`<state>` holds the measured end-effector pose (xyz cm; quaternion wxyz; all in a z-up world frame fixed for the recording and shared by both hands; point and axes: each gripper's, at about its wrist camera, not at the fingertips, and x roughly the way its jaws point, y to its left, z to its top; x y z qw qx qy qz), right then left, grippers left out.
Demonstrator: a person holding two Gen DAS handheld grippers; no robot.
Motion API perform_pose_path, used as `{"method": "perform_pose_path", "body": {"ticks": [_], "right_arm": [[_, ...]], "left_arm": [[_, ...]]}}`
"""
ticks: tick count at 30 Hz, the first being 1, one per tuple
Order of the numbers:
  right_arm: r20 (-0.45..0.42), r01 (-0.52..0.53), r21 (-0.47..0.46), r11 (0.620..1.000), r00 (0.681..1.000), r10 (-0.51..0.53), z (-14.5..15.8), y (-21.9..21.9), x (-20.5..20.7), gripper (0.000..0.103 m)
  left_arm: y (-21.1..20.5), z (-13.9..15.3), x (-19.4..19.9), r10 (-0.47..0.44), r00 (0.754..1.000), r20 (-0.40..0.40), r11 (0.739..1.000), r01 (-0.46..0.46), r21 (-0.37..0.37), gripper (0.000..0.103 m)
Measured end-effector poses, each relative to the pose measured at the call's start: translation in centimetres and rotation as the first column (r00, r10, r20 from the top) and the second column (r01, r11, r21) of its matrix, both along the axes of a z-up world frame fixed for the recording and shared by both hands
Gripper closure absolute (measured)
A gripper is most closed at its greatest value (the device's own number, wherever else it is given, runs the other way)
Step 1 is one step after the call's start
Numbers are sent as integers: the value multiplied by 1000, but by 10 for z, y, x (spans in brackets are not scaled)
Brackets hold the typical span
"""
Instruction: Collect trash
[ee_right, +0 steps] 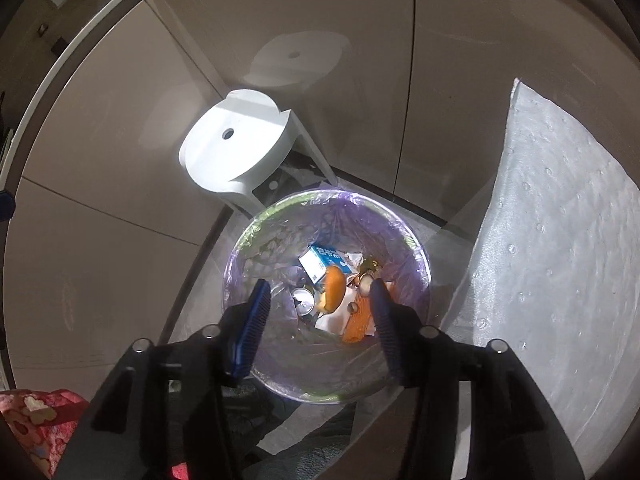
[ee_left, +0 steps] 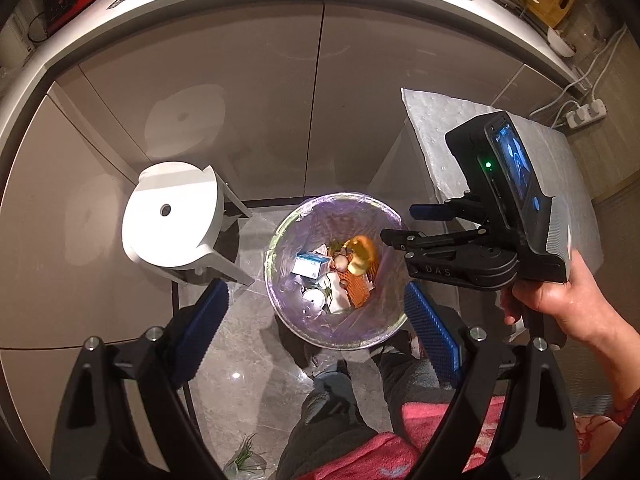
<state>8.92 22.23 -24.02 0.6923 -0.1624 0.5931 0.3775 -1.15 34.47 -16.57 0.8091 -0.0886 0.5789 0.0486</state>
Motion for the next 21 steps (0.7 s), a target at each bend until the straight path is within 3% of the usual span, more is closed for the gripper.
{"method": "perform_pose_path", "body": {"ticks": [6, 10, 14, 21], "right_arm": [[-5, 123, 38, 992, 992, -123, 17, -23, 9, 38], [51, 221, 65, 973, 973, -224, 48, -51, 6, 28], [135, 346, 92, 934, 925, -356, 92, -99, -3, 12], [252, 511, 133, 849, 811, -527, 167, -181, -27, 6]], "left_arm": [[-2, 3, 4, -45, 999, 18, 999, 45, -4, 18], [-12, 11, 10, -76, 997, 29, 997, 77, -6, 18], [-38, 28, 20, -146, 988, 57, 988, 143, 51, 18], [-93, 80, 32, -233, 961, 148, 972, 228, 47, 13]]}}
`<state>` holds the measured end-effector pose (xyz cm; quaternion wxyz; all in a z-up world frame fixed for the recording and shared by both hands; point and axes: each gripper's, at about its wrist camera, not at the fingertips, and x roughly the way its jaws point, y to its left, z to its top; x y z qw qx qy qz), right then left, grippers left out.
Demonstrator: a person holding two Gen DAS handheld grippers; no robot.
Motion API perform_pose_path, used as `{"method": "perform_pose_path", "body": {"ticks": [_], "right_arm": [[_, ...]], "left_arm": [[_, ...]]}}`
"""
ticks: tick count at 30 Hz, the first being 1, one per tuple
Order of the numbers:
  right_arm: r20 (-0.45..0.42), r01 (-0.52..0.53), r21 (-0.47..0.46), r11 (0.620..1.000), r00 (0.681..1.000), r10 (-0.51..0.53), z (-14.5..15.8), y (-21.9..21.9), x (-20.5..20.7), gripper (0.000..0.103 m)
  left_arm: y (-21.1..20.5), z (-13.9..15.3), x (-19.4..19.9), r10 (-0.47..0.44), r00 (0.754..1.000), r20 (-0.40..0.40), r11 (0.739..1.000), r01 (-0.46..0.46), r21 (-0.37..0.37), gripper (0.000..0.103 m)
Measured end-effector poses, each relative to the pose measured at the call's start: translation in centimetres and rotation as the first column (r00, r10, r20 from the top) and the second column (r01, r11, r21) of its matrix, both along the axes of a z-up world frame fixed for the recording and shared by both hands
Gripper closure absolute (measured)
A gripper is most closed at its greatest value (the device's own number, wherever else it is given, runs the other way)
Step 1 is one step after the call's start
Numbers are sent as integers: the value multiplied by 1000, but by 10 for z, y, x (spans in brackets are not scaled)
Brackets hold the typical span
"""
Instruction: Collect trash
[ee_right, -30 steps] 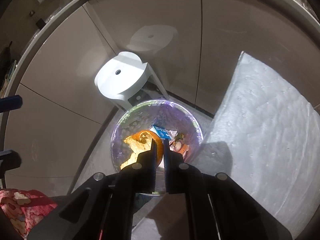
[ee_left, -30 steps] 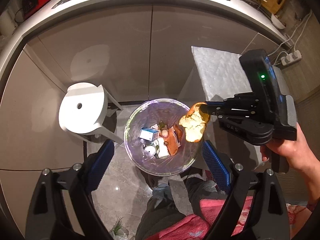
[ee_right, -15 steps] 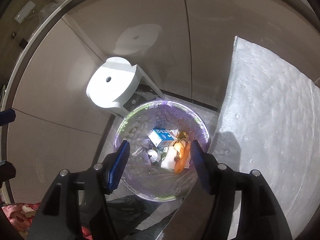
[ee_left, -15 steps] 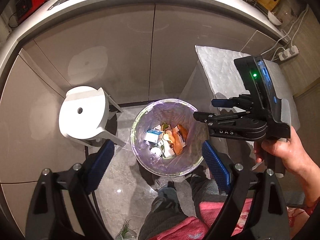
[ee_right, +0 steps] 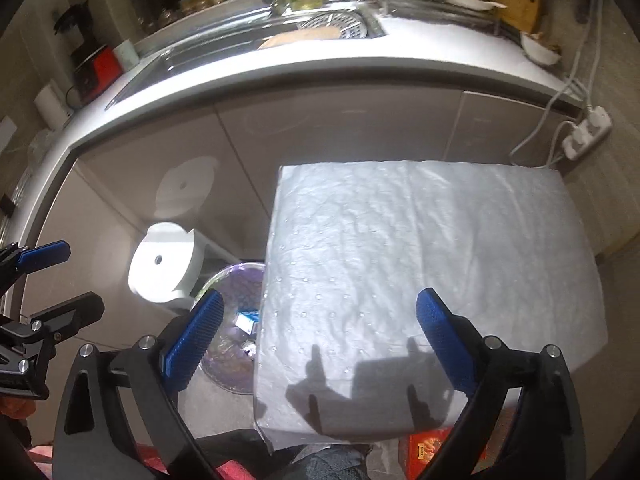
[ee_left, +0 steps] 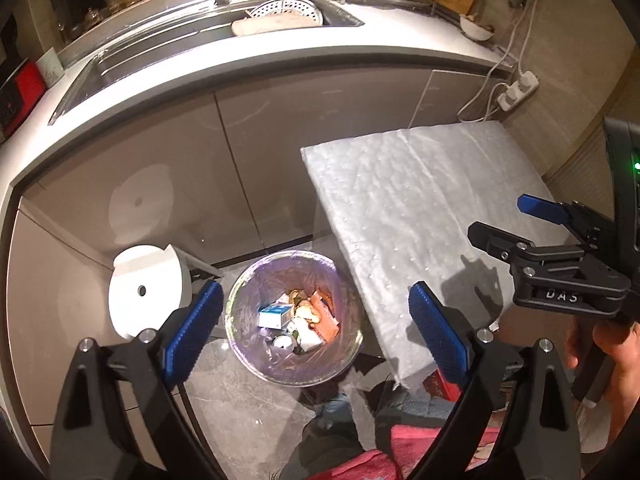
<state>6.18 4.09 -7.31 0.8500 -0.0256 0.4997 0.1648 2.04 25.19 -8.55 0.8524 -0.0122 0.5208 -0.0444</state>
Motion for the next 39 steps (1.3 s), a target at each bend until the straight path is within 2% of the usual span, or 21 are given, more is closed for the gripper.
{"method": "perform_pose_path", "body": {"ticks": [2, 7, 17, 23, 29, 39], "right_arm": [[29, 48, 10, 999, 998, -49, 20, -20, -9, 2], [101, 117, 37, 992, 988, -121, 67, -66, -37, 2], [263, 128, 54, 990, 955, -138, 146, -137, -118, 2], [330, 96, 99, 990, 936, -124, 176, -165, -160, 2], [393, 60, 150, 987, 912, -115, 197, -181, -196, 2], [450, 33, 177, 984, 886, -110, 213, -194, -226, 2]], "left_arm": [[-18, 17, 0, -19, 1000, 24, 1000, 19, -4, 13], [-62, 59, -14, -34, 994, 101, 999, 35, -3, 12], [-139, 131, -81, 49, 971, 234, 998, -58, 30, 11], [-170, 167, -130, 78, 948, 309, 994, -96, 43, 8], [-186, 189, -168, 98, 927, 363, 991, -123, 46, 8], [-207, 212, -202, 94, 900, 425, 990, -131, 58, 8]]}}
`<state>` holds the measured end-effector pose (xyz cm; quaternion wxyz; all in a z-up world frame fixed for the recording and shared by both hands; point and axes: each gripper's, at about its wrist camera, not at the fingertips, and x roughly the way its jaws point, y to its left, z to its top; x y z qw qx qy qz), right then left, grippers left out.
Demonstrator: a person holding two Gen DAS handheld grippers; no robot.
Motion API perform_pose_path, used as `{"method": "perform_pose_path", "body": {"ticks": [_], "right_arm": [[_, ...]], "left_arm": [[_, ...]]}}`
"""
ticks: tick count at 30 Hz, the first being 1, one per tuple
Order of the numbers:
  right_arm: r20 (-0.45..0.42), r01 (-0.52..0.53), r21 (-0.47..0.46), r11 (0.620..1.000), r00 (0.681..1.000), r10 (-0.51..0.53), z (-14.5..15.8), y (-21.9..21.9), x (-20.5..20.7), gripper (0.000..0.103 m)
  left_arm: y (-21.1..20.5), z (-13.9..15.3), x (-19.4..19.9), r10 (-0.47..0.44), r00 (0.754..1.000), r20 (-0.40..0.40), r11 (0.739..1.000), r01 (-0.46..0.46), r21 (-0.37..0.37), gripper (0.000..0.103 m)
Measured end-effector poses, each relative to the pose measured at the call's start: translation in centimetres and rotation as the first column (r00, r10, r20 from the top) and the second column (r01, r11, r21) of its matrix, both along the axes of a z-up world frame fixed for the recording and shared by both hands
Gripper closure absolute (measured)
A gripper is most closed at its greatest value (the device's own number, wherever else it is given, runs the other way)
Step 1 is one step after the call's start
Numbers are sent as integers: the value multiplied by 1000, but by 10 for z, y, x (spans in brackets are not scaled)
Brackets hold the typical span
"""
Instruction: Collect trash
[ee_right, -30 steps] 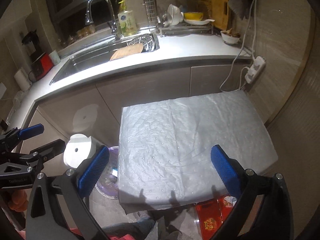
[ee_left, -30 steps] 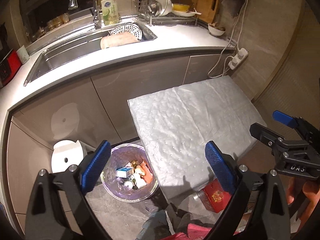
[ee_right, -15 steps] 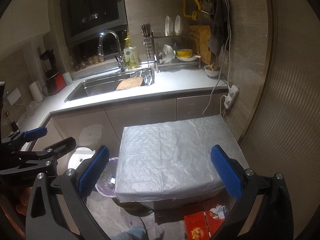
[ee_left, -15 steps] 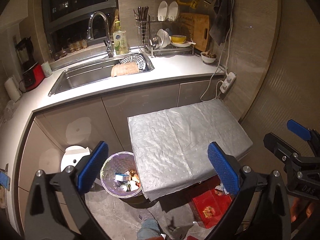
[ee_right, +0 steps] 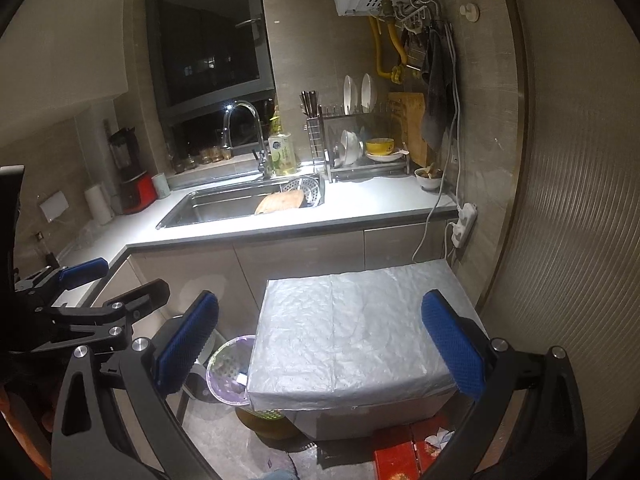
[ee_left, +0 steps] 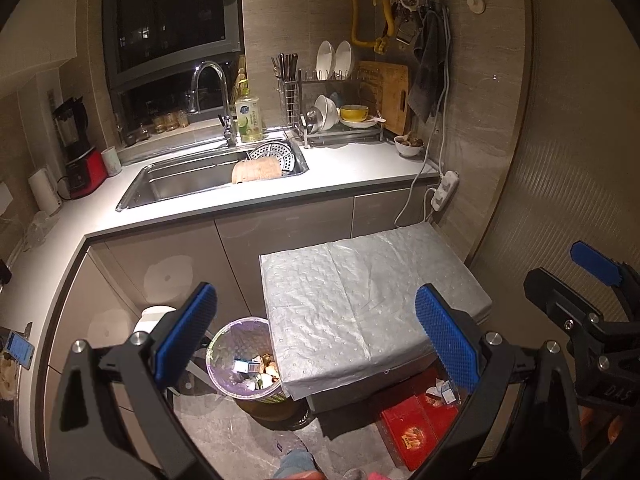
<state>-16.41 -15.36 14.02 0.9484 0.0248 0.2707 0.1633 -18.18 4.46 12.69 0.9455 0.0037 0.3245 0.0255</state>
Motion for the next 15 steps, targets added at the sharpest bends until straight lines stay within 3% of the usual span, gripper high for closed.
{"method": "perform_pose_path", "body": {"ticks": [15], "right_arm": [[17, 2, 3, 1000, 1000, -2, 4, 0, -12, 2]], "left_arm": [[-7, 7, -14, -10, 1000, 12, 1000, 10, 9, 8]]}}
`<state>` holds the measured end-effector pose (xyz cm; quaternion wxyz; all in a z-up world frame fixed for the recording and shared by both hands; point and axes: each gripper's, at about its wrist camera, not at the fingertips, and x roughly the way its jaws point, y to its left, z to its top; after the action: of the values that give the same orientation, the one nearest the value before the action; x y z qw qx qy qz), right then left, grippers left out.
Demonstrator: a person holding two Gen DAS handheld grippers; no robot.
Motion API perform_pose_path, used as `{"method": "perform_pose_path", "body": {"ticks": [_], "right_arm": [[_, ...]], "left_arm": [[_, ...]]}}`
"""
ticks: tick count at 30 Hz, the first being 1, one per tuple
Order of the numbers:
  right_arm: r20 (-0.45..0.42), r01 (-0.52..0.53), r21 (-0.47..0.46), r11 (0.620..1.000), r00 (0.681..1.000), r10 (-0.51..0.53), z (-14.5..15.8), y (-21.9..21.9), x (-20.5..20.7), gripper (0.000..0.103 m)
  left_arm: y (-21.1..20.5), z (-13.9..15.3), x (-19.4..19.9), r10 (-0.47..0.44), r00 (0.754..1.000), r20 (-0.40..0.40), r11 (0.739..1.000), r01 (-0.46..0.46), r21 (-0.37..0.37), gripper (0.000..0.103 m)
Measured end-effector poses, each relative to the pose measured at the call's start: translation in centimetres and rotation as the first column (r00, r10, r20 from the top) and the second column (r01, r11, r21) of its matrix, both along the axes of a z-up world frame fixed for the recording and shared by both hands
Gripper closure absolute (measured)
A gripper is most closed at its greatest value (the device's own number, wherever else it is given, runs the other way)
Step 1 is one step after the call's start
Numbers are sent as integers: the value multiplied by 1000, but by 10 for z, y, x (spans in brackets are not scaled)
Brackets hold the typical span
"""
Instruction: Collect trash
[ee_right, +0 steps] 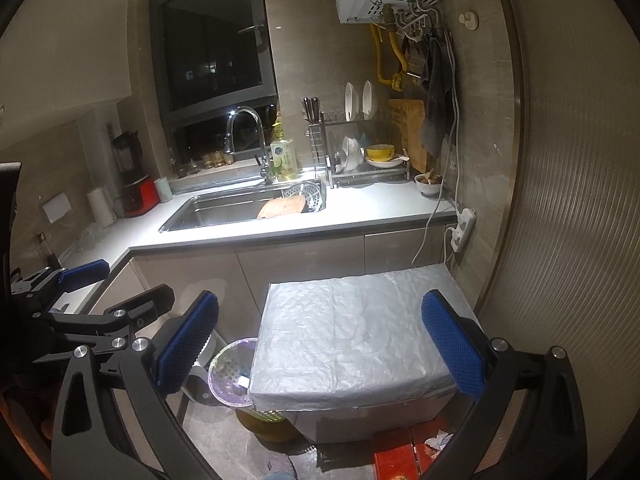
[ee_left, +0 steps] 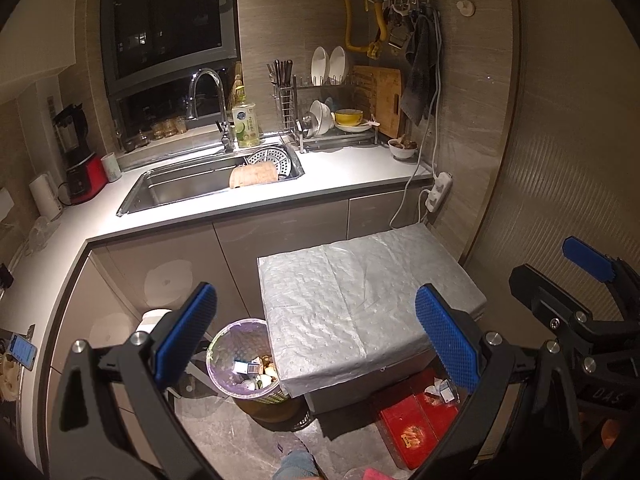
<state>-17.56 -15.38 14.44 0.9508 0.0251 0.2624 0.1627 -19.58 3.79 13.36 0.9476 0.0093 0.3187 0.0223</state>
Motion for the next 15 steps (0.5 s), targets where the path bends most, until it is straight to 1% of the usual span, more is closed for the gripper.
{"method": "perform_pose_path", "body": {"ticks": [15], "right_arm": [[1, -5, -4, 1000, 1000, 5, 3, 2, -2, 2]], "left_arm": [[4, 0, -4, 2, 1000, -2, 1000, -2, -4, 8]]}}
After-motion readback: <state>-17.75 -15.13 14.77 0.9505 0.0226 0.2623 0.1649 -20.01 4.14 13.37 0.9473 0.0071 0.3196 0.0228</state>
